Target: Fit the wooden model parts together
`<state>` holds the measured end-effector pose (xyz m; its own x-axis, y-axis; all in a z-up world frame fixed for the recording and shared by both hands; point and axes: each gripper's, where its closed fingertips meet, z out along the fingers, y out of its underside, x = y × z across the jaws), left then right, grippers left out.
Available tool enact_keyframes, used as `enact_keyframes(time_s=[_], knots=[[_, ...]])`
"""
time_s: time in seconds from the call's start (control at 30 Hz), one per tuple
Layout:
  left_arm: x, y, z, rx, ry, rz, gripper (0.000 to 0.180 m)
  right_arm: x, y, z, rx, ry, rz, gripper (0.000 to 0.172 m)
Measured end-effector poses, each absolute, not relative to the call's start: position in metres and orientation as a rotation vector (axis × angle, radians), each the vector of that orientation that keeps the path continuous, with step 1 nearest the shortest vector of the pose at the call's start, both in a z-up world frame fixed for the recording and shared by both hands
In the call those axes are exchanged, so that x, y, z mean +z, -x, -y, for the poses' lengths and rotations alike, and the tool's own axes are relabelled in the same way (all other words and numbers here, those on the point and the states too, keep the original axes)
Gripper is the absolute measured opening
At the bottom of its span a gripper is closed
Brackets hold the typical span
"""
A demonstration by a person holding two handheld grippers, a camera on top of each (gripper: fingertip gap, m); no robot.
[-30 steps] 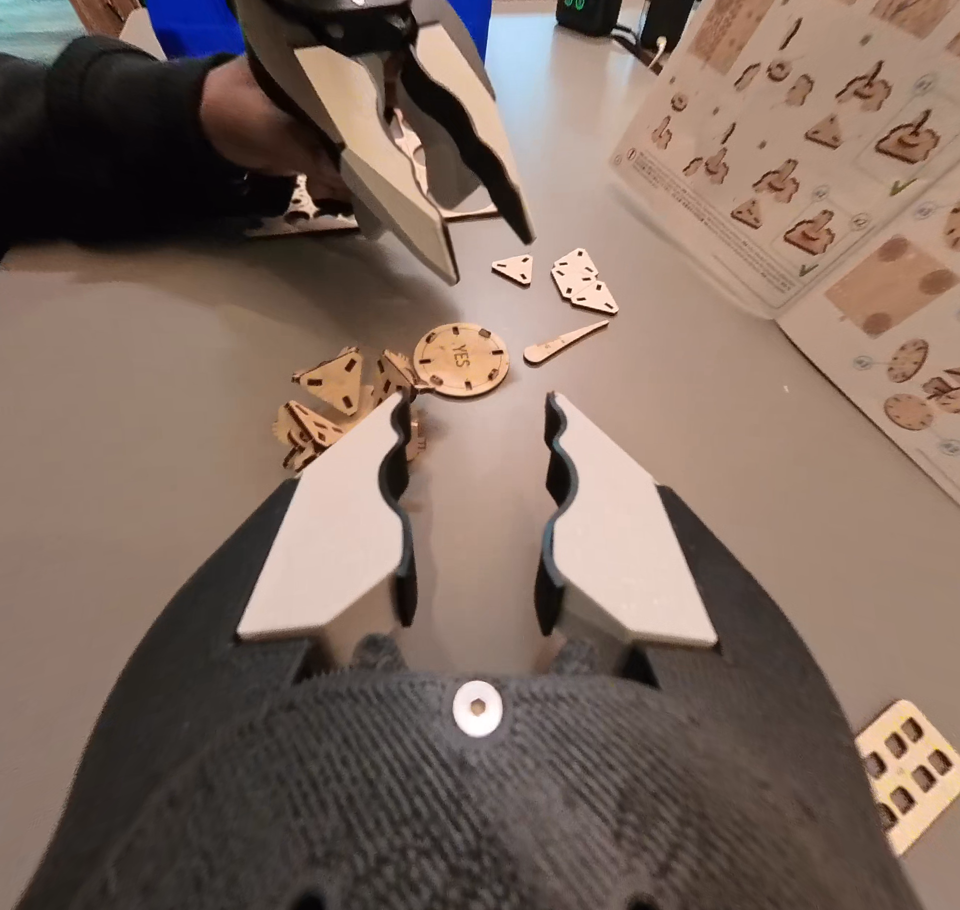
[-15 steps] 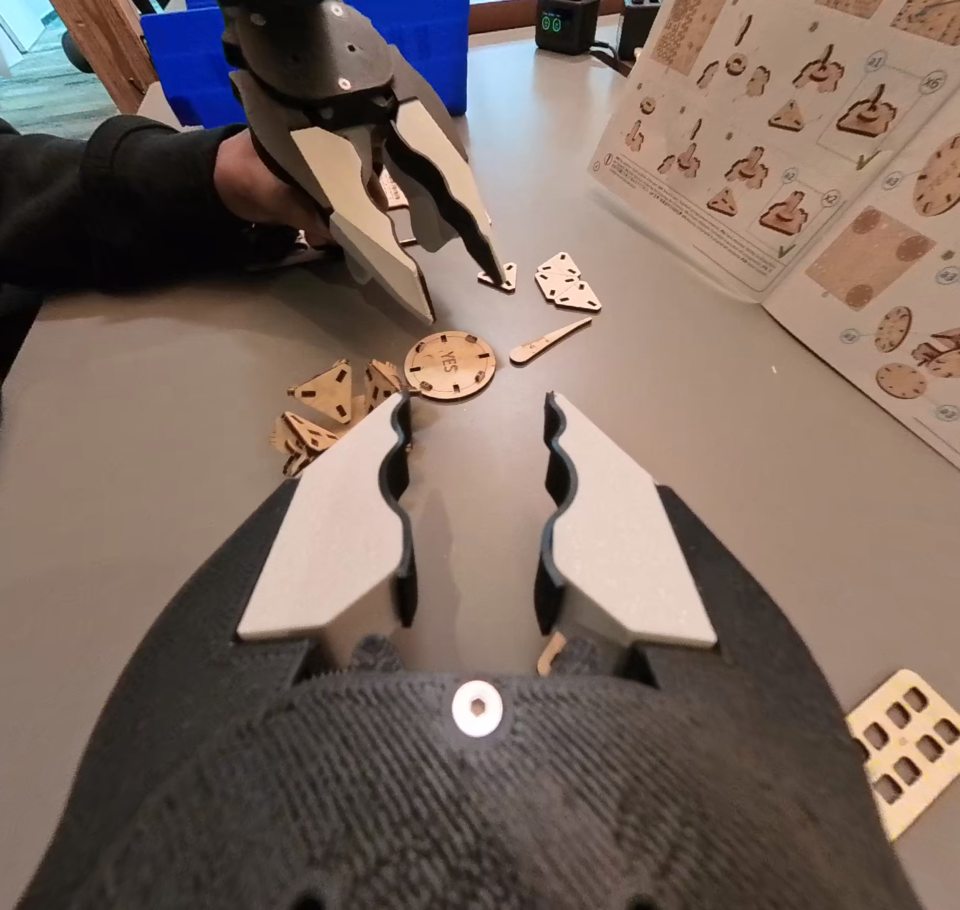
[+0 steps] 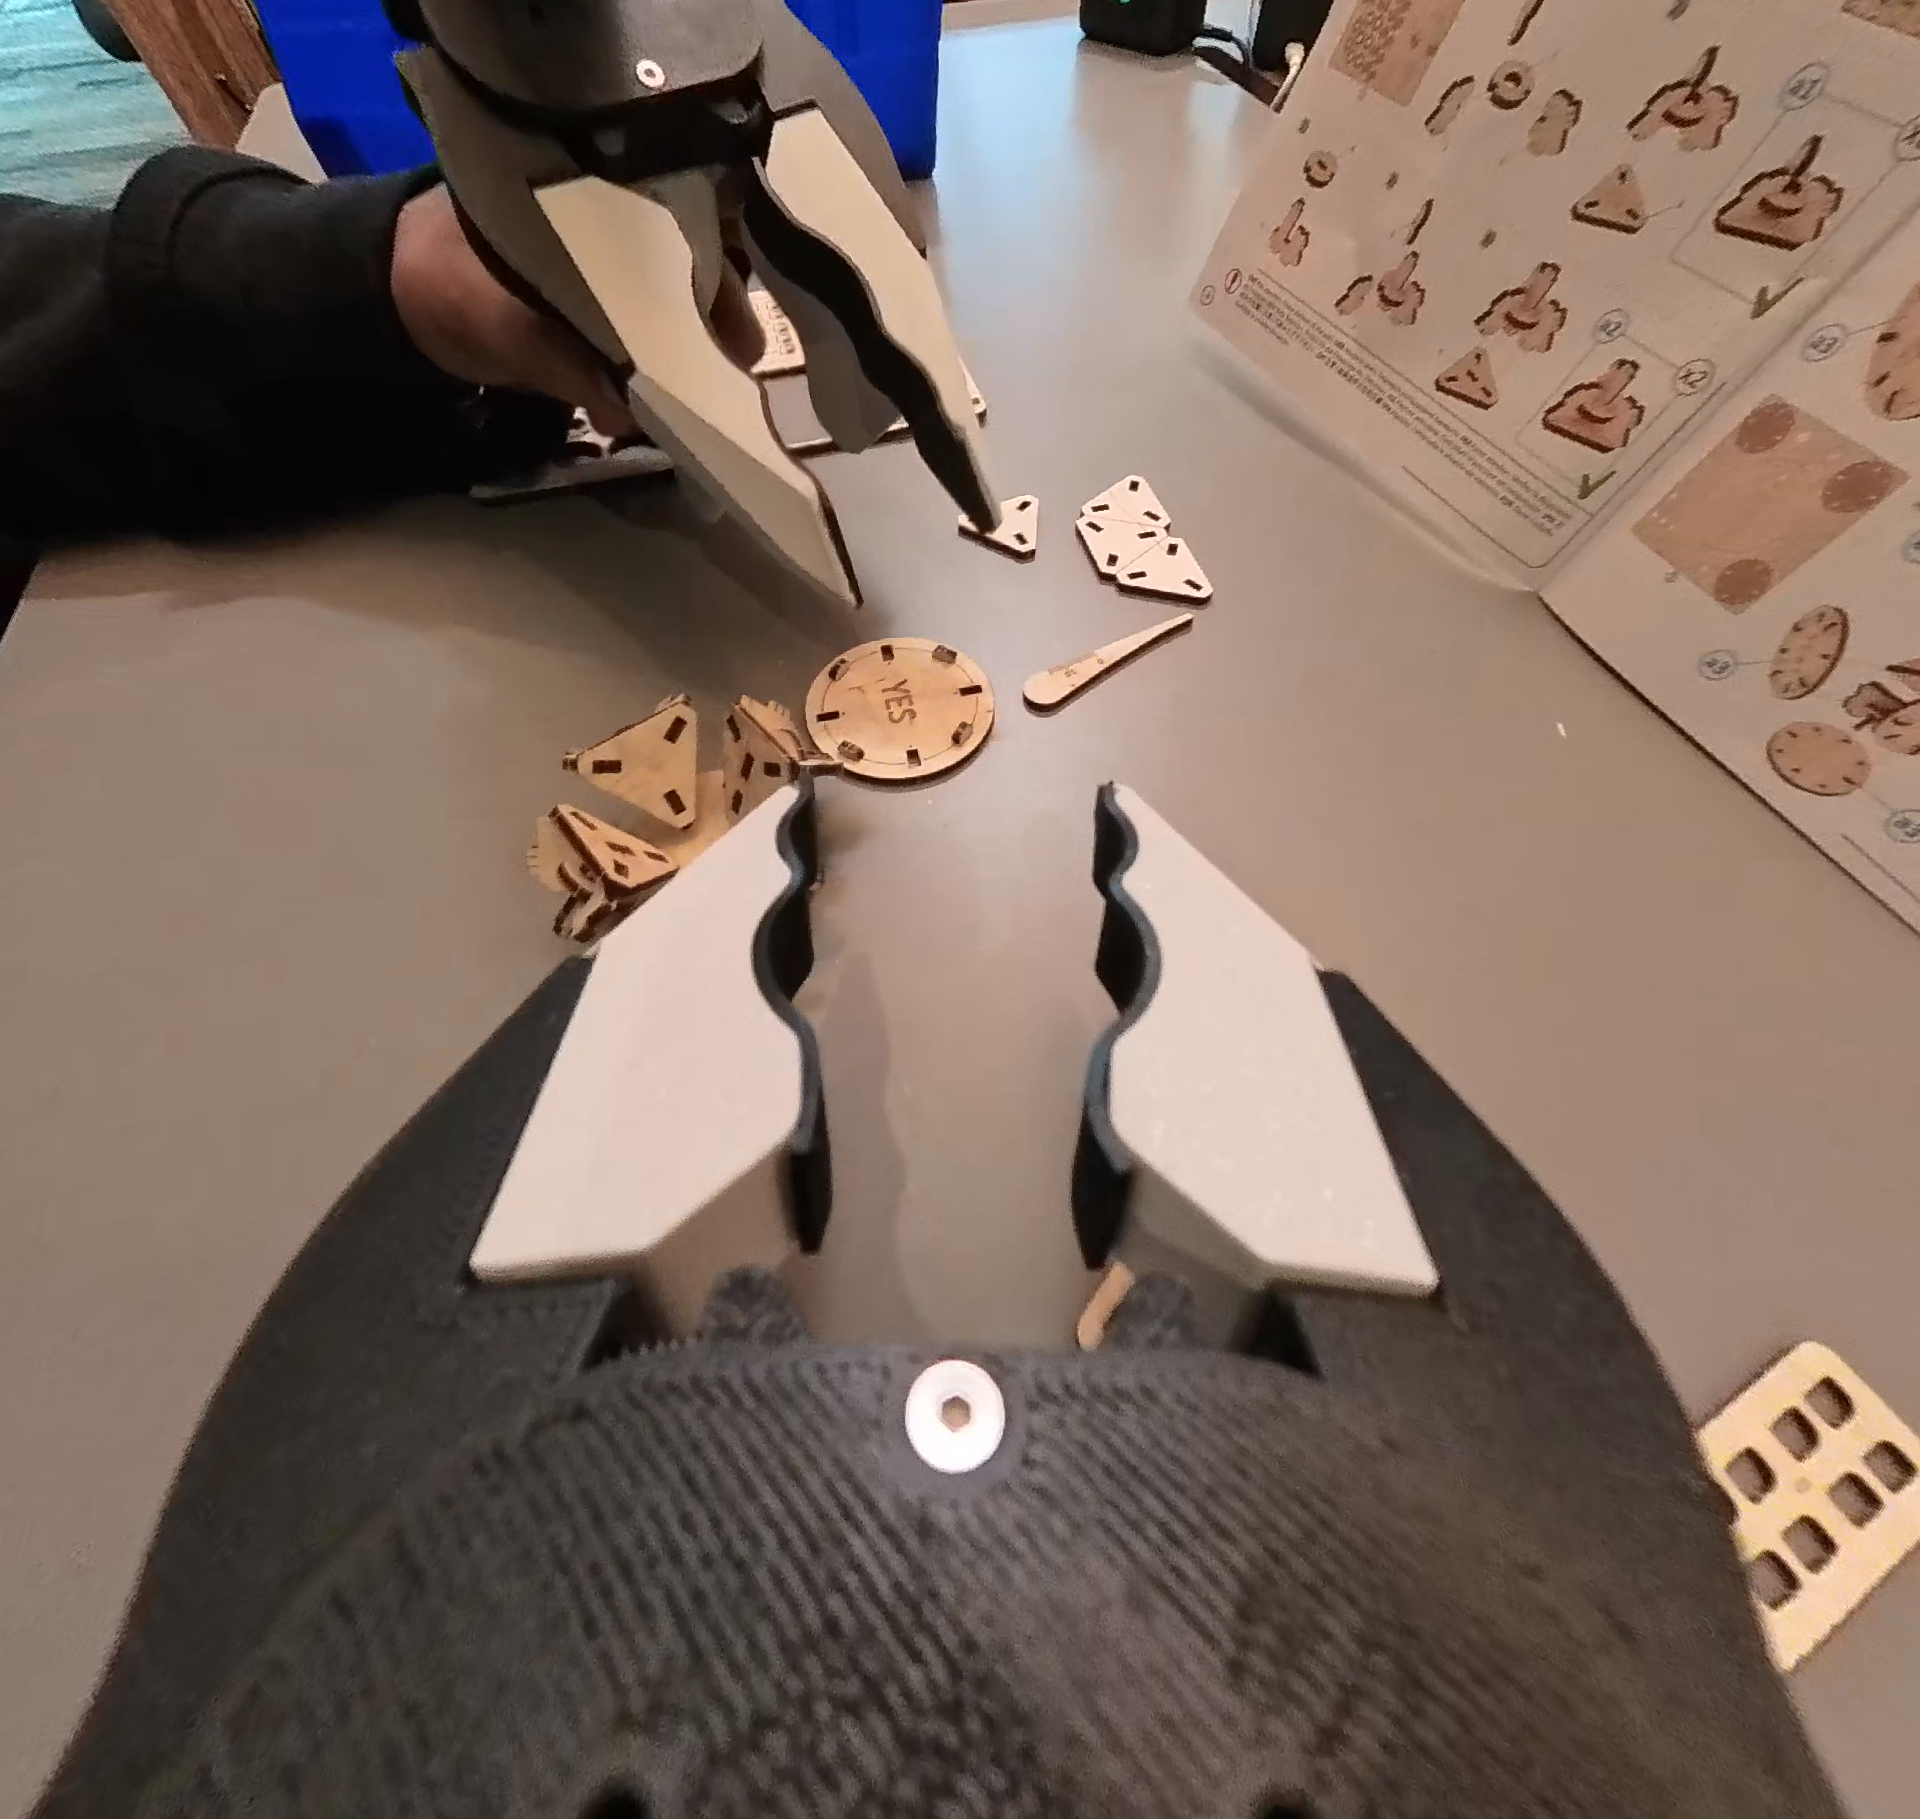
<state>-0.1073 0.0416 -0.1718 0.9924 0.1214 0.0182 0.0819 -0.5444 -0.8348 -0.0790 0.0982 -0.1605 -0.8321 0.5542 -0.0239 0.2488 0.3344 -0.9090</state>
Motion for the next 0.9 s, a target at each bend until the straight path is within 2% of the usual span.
enact_keyframes(time_s=[0.17, 0.47, 0.83, 0.9], knots=[[-0.183, 0.106, -0.037, 0.056, 2.224, 0.104, 0.044, -0.161, 0.08, -0.099, 1.507, 0.734, 2.317, 0.054], [-0.168, 0.08, -0.047, -0.145, 2.132, 0.06, 0.041, -0.162, 0.08, -0.098, 1.495, 0.732, 2.326, 0.054], [-0.19, 0.034, -0.053, -0.463, 2.214, -0.029, 0.054, -0.165, 0.079, -0.098, 1.48, 0.736, 2.343, 0.055], [-0.19, 0.028, -0.055, -0.489, 2.211, -0.044, 0.051, -0.167, 0.078, -0.098, 1.459, 0.73, 2.356, 0.056]])
